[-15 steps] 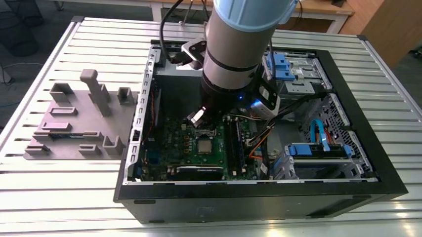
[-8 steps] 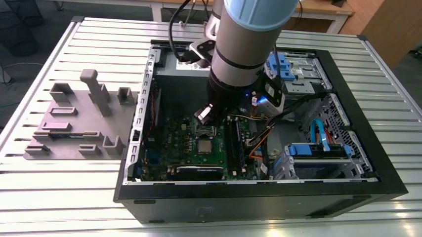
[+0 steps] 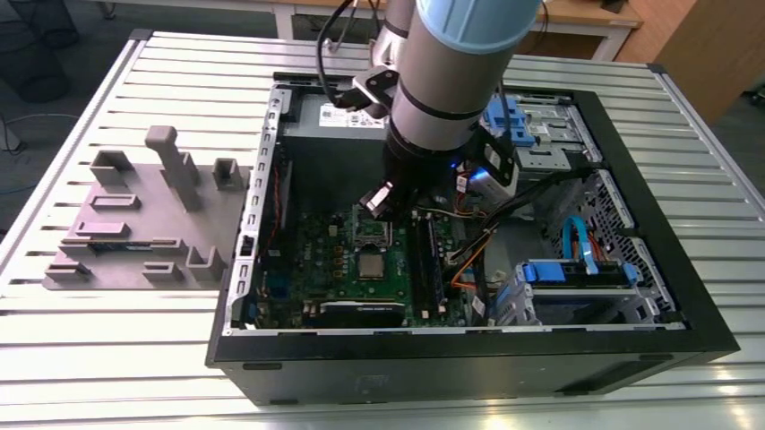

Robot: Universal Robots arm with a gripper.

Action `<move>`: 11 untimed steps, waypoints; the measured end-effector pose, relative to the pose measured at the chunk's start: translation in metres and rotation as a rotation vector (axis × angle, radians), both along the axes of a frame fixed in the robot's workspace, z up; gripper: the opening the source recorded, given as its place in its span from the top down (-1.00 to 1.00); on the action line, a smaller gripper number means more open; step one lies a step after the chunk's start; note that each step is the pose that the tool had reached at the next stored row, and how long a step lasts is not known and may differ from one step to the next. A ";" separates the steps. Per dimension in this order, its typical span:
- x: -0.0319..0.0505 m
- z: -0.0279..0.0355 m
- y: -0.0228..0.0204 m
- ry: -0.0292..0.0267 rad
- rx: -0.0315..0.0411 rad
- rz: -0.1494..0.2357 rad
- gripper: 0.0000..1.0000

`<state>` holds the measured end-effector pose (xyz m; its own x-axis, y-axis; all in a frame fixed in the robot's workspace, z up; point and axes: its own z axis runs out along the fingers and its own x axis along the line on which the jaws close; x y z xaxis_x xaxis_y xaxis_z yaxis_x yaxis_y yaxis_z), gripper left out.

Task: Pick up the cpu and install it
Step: 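Close the cpu cover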

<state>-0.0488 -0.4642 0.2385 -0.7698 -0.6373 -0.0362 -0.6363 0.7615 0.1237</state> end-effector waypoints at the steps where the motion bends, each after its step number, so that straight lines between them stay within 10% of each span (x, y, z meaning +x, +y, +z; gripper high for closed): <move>1: 0.0006 -0.0010 0.0012 0.0000 0.0000 0.000 0.80; 11: 0.0042 -0.0088 0.0062 -0.0001 -0.0001 0.045 0.80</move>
